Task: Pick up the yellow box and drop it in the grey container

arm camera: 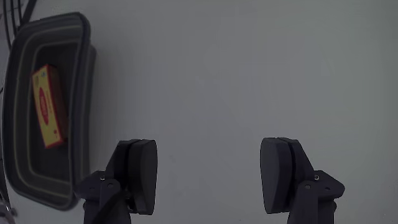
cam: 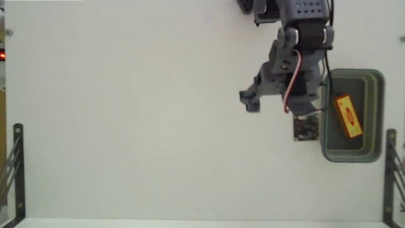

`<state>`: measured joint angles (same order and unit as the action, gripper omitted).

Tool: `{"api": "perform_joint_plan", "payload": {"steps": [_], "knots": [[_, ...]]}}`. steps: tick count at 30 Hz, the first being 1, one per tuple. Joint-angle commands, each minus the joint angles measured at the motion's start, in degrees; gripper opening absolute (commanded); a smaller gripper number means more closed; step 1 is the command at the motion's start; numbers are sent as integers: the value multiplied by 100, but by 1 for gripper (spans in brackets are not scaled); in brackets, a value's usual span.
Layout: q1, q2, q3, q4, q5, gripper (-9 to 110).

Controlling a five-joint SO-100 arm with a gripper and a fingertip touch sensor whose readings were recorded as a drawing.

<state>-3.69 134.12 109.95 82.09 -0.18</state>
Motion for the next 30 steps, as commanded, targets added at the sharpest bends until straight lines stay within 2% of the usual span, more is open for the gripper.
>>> {"api": "perform_joint_plan", "payload": {"steps": [1,30], "knots": [[90,433,97,-15,18,110],[369,799,460,-13,18,110]]}}
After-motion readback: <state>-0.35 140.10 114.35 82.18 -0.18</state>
